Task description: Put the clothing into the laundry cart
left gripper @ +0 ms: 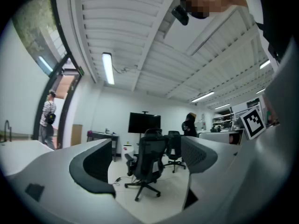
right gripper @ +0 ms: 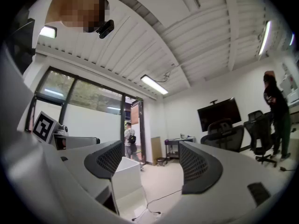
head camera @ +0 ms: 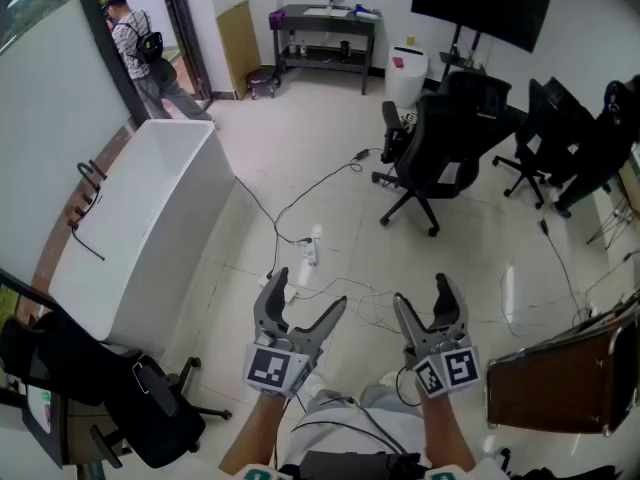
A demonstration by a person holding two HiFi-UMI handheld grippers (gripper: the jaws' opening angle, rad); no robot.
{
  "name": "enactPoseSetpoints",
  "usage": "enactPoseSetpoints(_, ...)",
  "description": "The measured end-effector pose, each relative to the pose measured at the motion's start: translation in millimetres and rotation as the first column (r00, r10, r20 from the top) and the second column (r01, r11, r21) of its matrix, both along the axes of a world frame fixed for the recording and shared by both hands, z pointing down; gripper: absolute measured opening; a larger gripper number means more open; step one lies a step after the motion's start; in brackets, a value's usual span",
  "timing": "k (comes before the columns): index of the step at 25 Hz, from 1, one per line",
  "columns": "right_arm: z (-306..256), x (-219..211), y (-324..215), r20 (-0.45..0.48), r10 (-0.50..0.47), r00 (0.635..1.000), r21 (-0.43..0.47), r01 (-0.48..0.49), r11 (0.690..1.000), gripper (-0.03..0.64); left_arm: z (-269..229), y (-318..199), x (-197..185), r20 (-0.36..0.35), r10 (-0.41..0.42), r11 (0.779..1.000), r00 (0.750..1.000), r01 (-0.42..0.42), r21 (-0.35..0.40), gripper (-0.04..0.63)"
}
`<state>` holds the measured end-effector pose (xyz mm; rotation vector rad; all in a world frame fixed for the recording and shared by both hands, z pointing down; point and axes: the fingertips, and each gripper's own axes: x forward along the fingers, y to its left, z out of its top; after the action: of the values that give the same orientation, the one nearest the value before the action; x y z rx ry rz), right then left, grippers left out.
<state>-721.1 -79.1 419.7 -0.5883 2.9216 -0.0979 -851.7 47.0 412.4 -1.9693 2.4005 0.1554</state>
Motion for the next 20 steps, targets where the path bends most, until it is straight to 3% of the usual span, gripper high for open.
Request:
enactPoseSetpoints(6, -17, 109, -54, -0.031, 0.036, 0.999, 0.117, -0.032, 0.993, 0.393, -11, -93, 111, 0.029, 0.161, 0.987, 0.987, -0.161, -0.006, 0.443)
enactPoseSetpoints(9, -15, 180, -83, -0.007, 0.116, 0.993, 0.092, -0.115, 0.989, 0.393, -12, -138, 168, 0.087, 0.246, 0.969, 0.965, -0.245, -0.021, 0.443)
enactPoseSetpoints(11, -13, 229, -99, 0.008, 0.162, 0.987, 0.075, -0.163, 0.984, 0.393, -13, -158, 212, 0.104, 0.302, 0.953, 0.947, -0.301, -0.033, 0.443)
enactPoseSetpoints(14, -11, 294, -126, 0.020, 0.218, 0.976, 0.076, -0.219, 0.973, 0.393, -18, -194, 278, 0.074, 0.375, 0.927, 0.924, -0.373, -0.031, 0.443)
enactPoseSetpoints(17, -2, 352, -140, 0.020, 0.276, 0.961, 0.061, -0.276, 0.959, 0.393, -8, -224, 340, 0.045, 0.458, 0.889, 0.888, -0.457, -0.032, 0.443)
enactPoseSetpoints(20, 4, 405, -148, -0.003, 0.346, 0.938, 0.067, -0.345, 0.936, 0.393, 8, -253, 392, 0.074, 0.532, 0.847, 0.843, -0.531, -0.039, 0.443)
